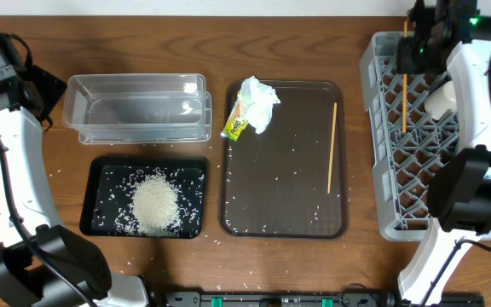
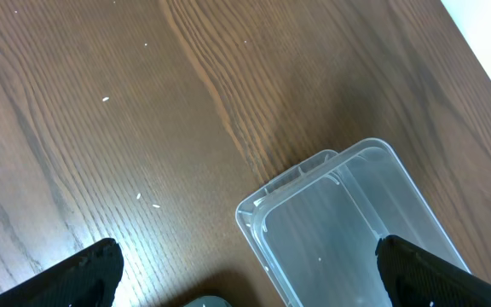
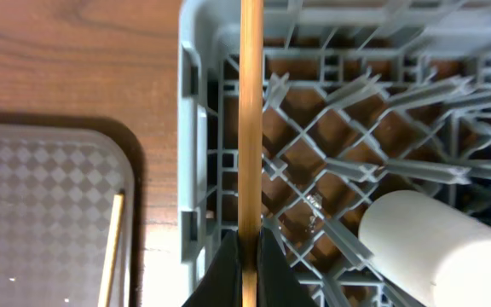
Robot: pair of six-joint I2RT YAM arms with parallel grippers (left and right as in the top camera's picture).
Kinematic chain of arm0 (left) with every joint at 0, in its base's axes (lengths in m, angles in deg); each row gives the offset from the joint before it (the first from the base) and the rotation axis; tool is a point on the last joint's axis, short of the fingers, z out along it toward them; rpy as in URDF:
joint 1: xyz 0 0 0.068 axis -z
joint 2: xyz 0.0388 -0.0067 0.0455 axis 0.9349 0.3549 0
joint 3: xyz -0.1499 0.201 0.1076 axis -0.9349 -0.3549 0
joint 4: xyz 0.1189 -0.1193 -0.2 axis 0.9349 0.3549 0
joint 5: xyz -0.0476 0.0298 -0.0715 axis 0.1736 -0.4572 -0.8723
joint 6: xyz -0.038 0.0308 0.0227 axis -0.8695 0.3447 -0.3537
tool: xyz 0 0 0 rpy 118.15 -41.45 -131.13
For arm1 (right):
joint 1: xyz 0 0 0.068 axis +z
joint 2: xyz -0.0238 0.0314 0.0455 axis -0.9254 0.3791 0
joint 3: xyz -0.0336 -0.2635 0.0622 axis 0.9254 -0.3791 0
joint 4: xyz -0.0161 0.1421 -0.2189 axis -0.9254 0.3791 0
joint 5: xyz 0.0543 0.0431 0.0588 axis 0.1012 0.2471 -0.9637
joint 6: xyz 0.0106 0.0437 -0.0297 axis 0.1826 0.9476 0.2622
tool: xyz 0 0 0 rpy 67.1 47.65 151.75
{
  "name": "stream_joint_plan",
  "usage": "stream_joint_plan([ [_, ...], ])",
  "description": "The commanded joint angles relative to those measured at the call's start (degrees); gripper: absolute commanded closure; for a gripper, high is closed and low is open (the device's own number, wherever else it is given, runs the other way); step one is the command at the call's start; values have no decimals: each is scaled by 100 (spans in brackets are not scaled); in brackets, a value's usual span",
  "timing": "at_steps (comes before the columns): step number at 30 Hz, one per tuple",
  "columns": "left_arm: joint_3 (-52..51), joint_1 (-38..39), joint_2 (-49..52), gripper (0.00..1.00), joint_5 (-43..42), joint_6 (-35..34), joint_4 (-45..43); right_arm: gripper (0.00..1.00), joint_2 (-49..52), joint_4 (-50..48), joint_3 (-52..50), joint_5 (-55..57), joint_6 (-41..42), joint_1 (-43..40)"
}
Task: Sort waste into correct bins and load items into the dishwasher rack
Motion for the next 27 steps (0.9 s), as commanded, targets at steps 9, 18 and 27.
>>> stream_joint_plan([
  [9, -2, -4, -76, 2, 28, -28, 17, 81, 31, -546, -826, -391, -17, 44],
  [18, -2, -4, -76, 2, 28, -28, 17, 29, -9, -361, -811, -586, 286, 63],
  [27, -2, -4, -76, 2, 28, -28, 15, 27, -332, 7, -811, -1917, 282, 199],
])
